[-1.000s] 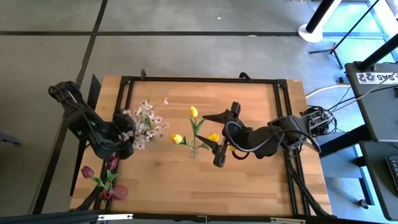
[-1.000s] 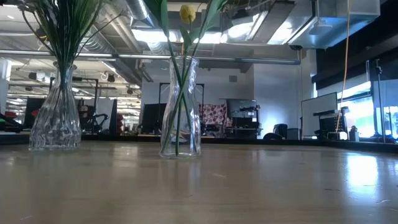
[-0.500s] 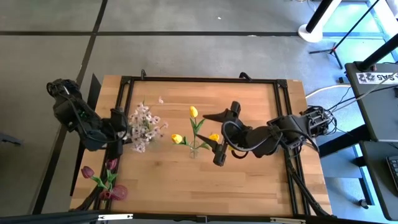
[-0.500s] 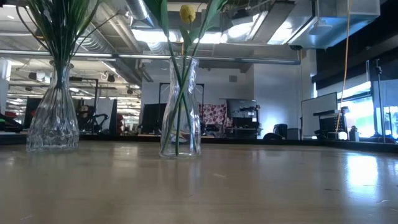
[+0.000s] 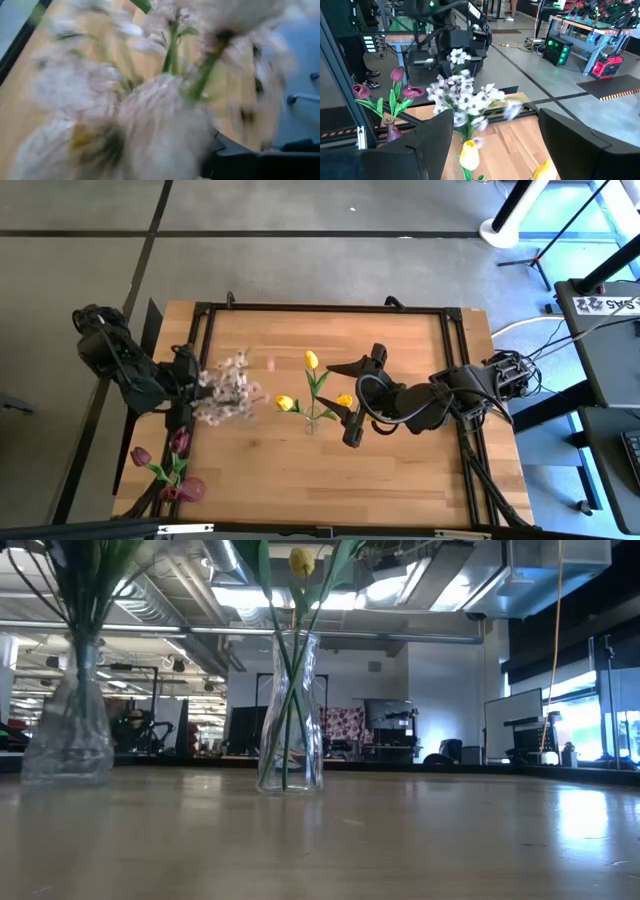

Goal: Sort flowers into vase by color
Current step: Put the white flowers into the left transparent vase, then return to Home Position

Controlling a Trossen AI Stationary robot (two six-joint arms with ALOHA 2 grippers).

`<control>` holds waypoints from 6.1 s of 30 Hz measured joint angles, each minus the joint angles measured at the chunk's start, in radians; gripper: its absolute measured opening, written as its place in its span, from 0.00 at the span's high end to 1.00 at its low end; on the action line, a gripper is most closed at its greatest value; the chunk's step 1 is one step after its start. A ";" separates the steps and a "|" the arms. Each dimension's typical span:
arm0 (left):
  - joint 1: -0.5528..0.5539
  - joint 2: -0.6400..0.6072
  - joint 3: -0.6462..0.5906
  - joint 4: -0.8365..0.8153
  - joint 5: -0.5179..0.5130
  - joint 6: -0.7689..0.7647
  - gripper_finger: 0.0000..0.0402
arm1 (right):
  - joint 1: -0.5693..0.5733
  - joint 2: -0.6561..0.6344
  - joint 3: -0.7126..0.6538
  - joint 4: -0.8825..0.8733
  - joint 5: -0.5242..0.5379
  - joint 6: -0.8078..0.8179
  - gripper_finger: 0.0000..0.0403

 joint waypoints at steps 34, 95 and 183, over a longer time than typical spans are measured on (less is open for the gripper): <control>0.035 -0.082 0.263 -0.053 -0.025 -0.031 0.55 | -0.017 0.000 0.000 0.014 -0.028 -0.014 0.28; 0.060 -1.012 -1.105 1.093 -0.261 0.402 1.00 | -0.264 -0.652 -1.057 0.436 -0.108 -0.206 0.97; 0.855 -1.005 -1.485 1.584 0.432 0.782 1.00 | -0.464 -1.810 -2.303 0.828 -0.664 -0.025 0.96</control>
